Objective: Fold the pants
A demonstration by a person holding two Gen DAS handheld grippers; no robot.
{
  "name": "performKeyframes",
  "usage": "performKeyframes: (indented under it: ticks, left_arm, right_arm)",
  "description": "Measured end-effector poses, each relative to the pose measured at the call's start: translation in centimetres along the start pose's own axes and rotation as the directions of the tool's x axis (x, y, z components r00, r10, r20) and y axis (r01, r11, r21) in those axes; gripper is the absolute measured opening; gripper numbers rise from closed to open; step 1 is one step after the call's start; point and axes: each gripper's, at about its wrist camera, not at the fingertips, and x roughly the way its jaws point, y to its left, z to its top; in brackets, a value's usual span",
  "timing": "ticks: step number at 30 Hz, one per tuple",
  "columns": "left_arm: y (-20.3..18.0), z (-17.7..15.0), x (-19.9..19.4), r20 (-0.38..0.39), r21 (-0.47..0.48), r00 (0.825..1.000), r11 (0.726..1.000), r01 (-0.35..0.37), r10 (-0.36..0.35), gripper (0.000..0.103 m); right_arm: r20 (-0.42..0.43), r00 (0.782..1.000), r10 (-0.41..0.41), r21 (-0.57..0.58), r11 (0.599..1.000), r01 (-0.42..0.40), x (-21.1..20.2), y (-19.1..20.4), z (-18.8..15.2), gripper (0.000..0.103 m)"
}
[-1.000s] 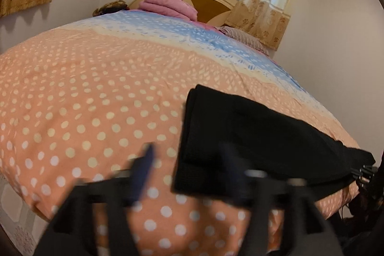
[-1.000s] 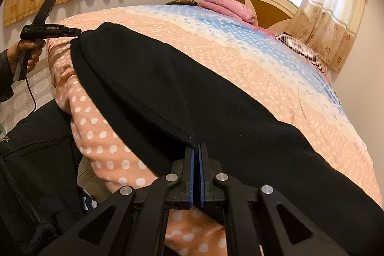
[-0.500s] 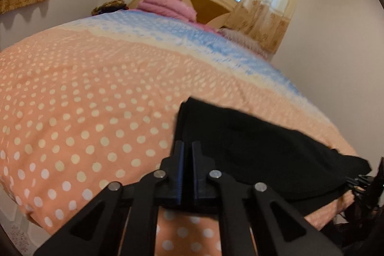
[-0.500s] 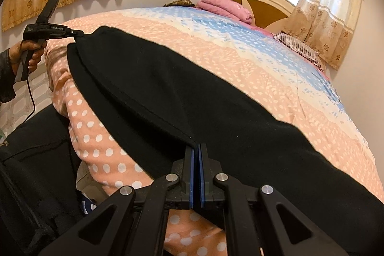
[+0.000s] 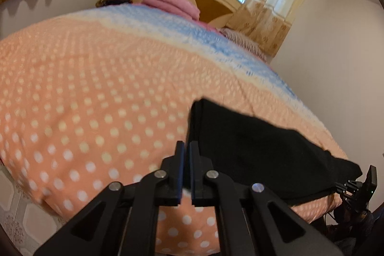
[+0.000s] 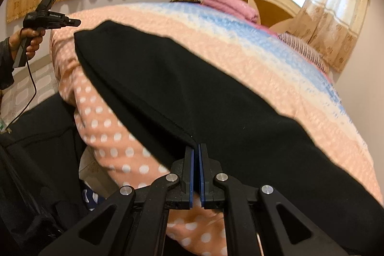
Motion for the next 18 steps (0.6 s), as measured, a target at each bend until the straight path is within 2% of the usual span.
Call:
performKeyframes:
  ticks: [5,12,14,15,16,18]
  left_arm:
    - [-0.8,-0.7,0.9,-0.016,0.009,0.999,0.999,-0.044,0.044,0.008]
    - [-1.3,-0.6,-0.2,0.008,-0.01,0.999,0.999,-0.039,0.039,0.009]
    - [-1.2,-0.7,-0.8,0.019,-0.013,0.999,0.999,-0.05,0.05,0.02]
    - [-1.2,-0.7,-1.0,0.025,-0.015,0.998,0.998,-0.056,0.057,0.037]
    - [-1.2,-0.8,-1.3,0.033,-0.019,0.998,0.998,-0.057,0.058,0.059]
    - [-1.4,-1.0,-1.9,0.069,-0.02,0.996,0.998,-0.051,0.052,0.075]
  right_arm:
    - [-0.003,1.0,-0.001,-0.007,1.0,0.001,-0.1,0.3,0.0,0.003]
    - [0.003,1.0,-0.005,-0.006,1.0,0.005,-0.2,0.3,-0.3,0.003]
    - [0.001,1.0,-0.005,-0.008,1.0,0.005,0.0,0.3,-0.5,0.003]
    - [0.003,1.0,-0.006,-0.008,1.0,0.006,-0.1,0.3,-0.5,0.003]
    - [0.005,1.0,-0.006,-0.008,1.0,0.006,-0.1,0.4,-0.5,0.003]
    - [0.008,1.0,-0.006,-0.006,1.0,0.006,-0.1,0.3,-0.4,0.003]
